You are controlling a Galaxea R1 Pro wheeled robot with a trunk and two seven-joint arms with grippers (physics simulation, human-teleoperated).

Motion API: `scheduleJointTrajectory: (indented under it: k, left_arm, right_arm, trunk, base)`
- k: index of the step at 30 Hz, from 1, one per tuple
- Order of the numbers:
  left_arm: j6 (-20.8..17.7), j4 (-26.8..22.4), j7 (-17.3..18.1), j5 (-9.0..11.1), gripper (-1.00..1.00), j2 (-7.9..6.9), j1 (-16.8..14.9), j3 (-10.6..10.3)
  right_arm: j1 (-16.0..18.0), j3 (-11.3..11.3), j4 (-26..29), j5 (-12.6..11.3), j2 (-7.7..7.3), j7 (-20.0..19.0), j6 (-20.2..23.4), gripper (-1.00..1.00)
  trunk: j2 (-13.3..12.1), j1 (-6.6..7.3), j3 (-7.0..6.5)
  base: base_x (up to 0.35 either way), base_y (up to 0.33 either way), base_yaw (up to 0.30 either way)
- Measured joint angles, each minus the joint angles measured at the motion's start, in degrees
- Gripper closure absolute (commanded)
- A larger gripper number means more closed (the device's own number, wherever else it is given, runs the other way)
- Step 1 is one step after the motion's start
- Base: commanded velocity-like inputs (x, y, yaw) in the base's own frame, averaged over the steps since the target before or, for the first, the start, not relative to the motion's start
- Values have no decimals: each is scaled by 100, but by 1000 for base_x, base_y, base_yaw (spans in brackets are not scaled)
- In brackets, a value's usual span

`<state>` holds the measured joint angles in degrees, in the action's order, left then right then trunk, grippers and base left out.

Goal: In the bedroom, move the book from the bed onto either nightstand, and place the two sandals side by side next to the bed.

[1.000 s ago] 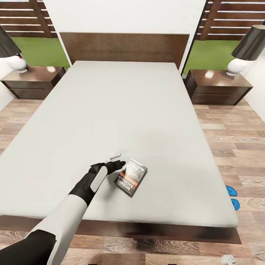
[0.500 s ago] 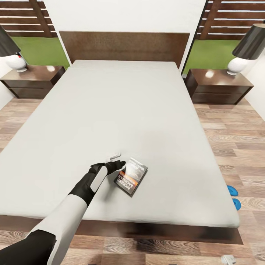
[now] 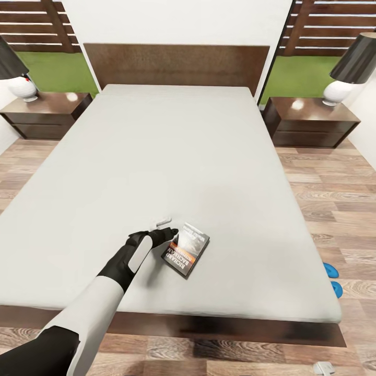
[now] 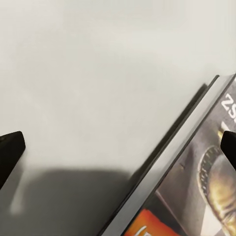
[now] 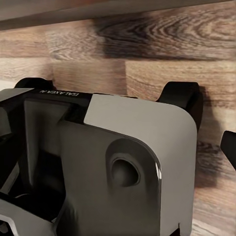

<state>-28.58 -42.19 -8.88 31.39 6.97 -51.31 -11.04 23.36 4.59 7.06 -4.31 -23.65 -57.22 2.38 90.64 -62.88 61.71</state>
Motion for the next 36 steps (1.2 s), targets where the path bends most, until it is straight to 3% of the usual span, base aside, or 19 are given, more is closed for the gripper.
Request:
scheduleJointTrajectory:
  k: [6,36]
  left_arm:
    - [-17,-73,-17,-57,-100,0,-2,-4]
    - [15,-6,16,-7,-100,-8,-3,2]
  right_arm:
    - [0,0,0,0,2,0,0,-100]
    - [0,0,0,0,0,-2,0,-100]
  trunk:
    - [200,-108,88]
    - [121,-65,53]
  base:
    - [0,0,0]
    - [0,0,0]
